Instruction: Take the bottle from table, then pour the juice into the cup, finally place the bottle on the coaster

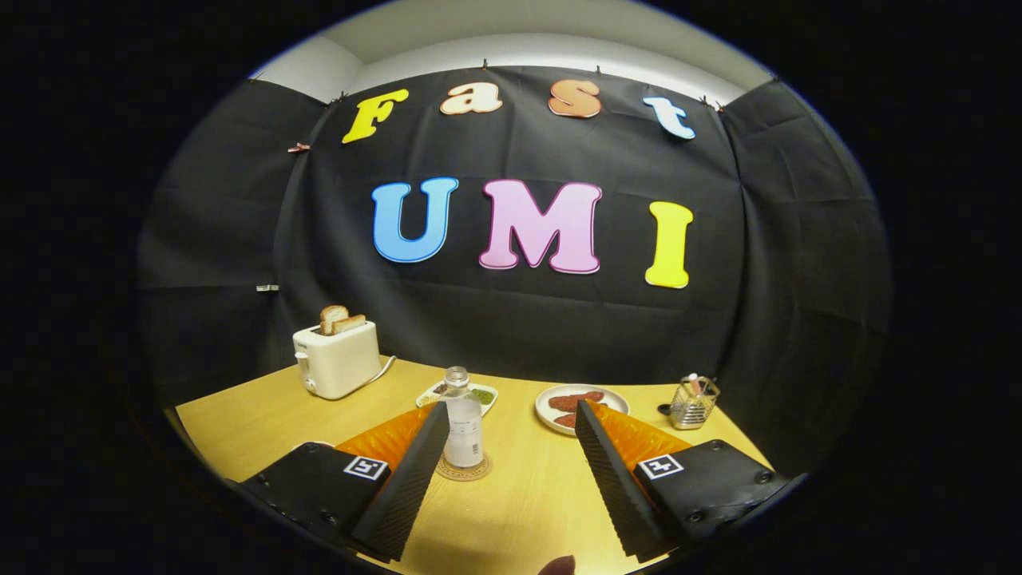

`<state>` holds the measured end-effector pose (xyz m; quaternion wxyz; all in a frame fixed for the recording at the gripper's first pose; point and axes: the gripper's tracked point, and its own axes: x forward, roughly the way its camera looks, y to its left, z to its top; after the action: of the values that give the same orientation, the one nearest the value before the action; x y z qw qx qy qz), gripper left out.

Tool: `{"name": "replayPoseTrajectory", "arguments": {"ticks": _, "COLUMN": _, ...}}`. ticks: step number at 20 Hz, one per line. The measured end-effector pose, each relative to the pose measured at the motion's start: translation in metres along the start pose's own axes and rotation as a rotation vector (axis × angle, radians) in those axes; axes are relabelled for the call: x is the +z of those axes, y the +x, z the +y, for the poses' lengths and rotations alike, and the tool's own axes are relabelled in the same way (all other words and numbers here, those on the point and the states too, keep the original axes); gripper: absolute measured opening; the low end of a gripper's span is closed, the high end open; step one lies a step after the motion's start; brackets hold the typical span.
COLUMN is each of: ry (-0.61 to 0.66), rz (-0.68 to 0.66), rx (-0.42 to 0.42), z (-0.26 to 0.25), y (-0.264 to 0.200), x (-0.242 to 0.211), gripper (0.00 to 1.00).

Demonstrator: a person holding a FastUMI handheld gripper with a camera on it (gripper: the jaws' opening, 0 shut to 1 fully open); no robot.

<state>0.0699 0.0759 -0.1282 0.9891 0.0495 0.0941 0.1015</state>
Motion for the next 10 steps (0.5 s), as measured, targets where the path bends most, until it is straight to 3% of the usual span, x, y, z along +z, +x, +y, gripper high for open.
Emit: {"name": "replayPoseTrajectory", "arguments": {"ticks": 10, "ry": -0.086, "rz": -0.100, "rx": -0.076, "z": -0.044, "y": -0.068, "x": 0.064, "gripper": 0.97}}
